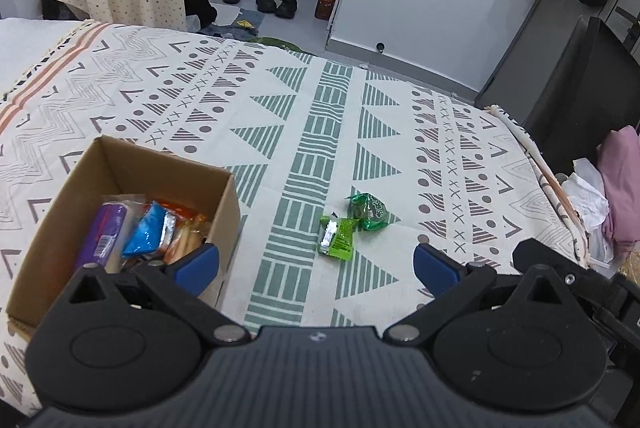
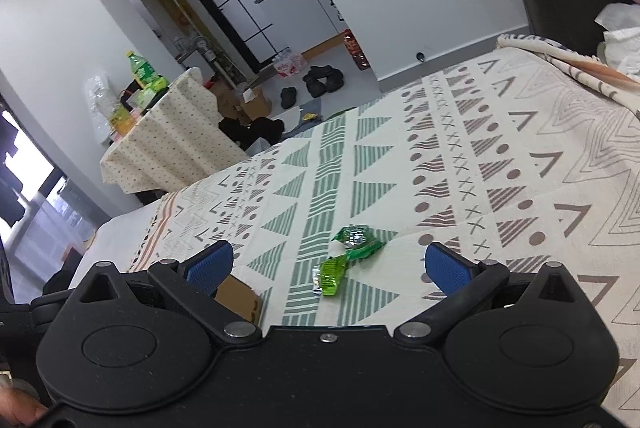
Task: Organize snacks
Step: 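Withdraw both tools from the box toward the green candies, then grasp the light green candy with the left tool while the right grasps the dark green candy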
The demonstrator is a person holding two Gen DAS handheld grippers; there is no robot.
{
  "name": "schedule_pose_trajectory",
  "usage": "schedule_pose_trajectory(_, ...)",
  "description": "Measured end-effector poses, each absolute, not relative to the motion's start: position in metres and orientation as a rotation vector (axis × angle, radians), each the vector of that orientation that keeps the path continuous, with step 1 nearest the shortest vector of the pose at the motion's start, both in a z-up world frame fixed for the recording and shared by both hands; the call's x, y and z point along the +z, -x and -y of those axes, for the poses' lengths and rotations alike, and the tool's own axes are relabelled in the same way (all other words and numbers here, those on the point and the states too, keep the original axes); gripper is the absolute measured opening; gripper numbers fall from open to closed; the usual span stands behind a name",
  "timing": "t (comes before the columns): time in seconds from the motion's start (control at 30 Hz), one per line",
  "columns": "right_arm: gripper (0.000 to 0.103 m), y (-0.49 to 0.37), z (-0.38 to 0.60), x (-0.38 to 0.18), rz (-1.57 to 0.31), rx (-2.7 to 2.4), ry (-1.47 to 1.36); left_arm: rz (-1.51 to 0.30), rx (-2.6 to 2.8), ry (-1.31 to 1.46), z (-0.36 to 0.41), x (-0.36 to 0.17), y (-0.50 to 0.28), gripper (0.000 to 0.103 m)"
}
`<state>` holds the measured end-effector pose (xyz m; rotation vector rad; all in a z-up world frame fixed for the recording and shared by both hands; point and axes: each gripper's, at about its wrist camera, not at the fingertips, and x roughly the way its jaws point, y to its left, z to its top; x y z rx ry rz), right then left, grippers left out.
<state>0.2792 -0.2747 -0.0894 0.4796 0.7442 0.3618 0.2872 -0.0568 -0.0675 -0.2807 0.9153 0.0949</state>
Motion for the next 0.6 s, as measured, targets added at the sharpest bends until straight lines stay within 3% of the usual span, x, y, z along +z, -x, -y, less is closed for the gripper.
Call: schedule_pose_trajectory(0.6,0.102,-0.318,0.283,-0.138,-0.807,0.274,-0.570,-1.005,0.026,0.268,0.076,-0.133,-0.350,0.102)
